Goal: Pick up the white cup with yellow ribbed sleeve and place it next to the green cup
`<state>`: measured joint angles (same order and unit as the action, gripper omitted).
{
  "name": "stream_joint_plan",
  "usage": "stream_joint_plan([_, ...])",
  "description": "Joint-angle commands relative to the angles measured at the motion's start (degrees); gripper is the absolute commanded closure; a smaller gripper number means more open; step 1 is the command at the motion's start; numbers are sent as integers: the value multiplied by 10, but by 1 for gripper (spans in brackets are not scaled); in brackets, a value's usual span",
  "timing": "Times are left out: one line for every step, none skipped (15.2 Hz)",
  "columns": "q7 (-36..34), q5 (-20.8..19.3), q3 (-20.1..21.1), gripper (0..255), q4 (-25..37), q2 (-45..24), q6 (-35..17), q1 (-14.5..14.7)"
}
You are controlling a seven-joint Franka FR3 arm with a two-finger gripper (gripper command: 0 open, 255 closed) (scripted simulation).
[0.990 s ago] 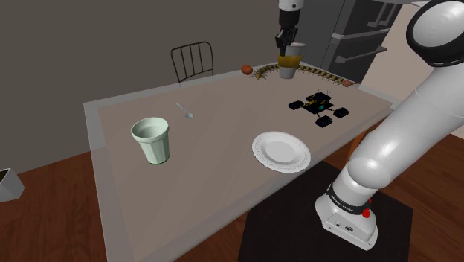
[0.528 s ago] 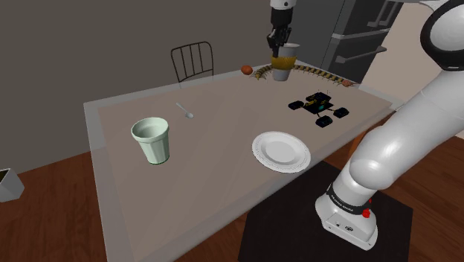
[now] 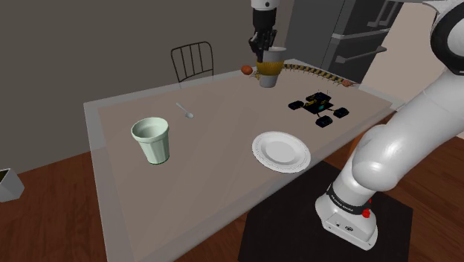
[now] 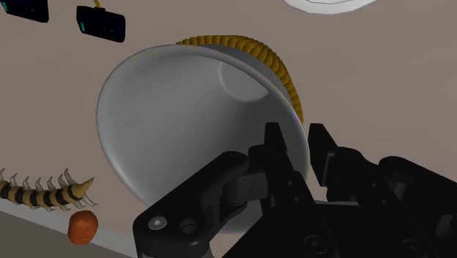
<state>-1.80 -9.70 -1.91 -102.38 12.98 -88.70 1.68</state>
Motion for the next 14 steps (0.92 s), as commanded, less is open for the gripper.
stream_joint_plan([-30, 4, 18, 255, 1, -1, 5, 12])
stream_joint_plan([-44, 7, 27, 255, 4, -3, 8, 17])
stream_joint_plan([-58, 9, 36, 255, 7, -5, 11, 23])
stream_joint_plan([-71, 11, 45, 255, 11, -9, 14, 28])
stream_joint_plan([-85, 13, 53, 255, 16, -12, 17, 34])
stream_joint_plan([-99, 15, 62, 255, 21, -17, 20, 39])
stream_joint_plan([-113, 17, 71, 255, 27, -22, 23, 45])
stream_joint_plan([-127, 18, 79, 255, 34, -28, 26, 50])
stream_joint_plan([-141, 20, 88, 255, 41, -34, 29, 56])
stream_joint_plan([-155, 21, 96, 255, 50, -41, 32, 62])
stream_joint_plan([-169, 22, 105, 255, 59, -49, 36, 67])
stream_joint_plan([-183, 23, 113, 255, 68, -57, 39, 73])
stream_joint_plan([-197, 23, 121, 255, 79, -66, 43, 79])
stream_joint_plan([-211, 23, 129, 255, 90, -75, 47, 85])
